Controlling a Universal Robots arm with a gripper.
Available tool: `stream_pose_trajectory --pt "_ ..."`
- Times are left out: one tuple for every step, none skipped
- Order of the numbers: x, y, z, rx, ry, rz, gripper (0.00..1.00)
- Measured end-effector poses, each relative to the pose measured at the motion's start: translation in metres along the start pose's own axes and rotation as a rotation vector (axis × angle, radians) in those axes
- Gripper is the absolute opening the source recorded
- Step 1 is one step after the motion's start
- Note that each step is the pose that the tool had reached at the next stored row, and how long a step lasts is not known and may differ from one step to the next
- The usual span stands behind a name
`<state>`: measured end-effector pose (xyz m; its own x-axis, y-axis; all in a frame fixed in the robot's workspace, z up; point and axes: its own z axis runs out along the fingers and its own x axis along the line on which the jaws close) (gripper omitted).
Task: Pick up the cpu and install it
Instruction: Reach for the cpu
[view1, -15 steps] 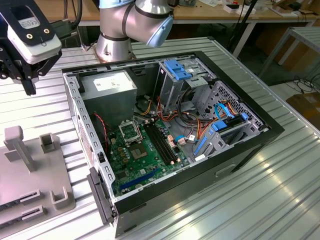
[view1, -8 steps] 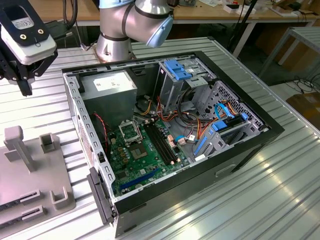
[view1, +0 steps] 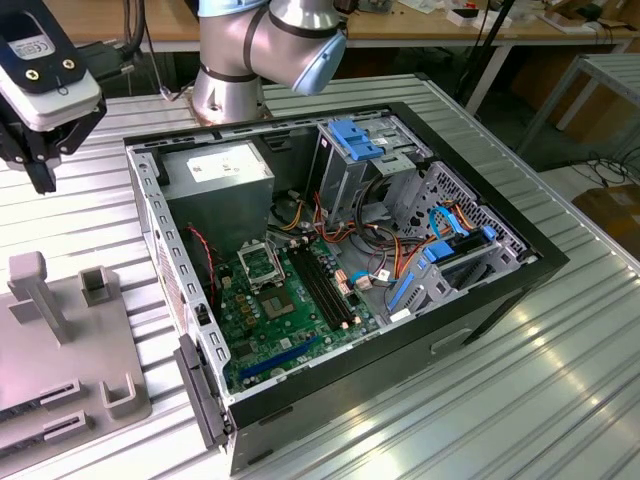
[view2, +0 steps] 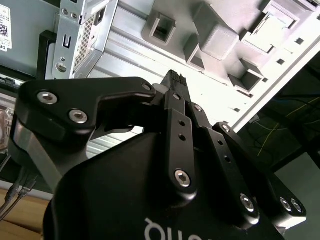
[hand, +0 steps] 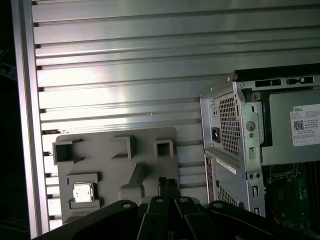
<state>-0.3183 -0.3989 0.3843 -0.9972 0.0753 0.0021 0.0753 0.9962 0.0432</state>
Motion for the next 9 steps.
stream_pose_trajectory --pt "0.0007 -0.0001 0.0000 0.0000 0.0001 0.000 0.11" --pt "0.0015 -0.0001 0.0000 0.0000 0.0002 0.000 0.11" --pt "0.0023 -0.0002 0.0001 0.0000 0.0002 0.000 0.11" --pt "0.0030 -0.0002 0.0001 0.0000 0.0003 0.000 0.11" --pt "0.0041 -0.0003 0.0002 0.0000 0.0003 0.000 0.11" --pt "0.0053 -0.0004 0.0002 0.0000 0.0004 0.000 0.11" --pt "0.0062 -0.0005 0.0002 0.0000 0.0005 0.000 0.11" --pt "0.0069 -0.0005 0.0003 0.0001 0.0006 0.000 0.11" --pt "0.0077 -0.0006 0.0003 0.0000 0.0007 0.000 0.11"
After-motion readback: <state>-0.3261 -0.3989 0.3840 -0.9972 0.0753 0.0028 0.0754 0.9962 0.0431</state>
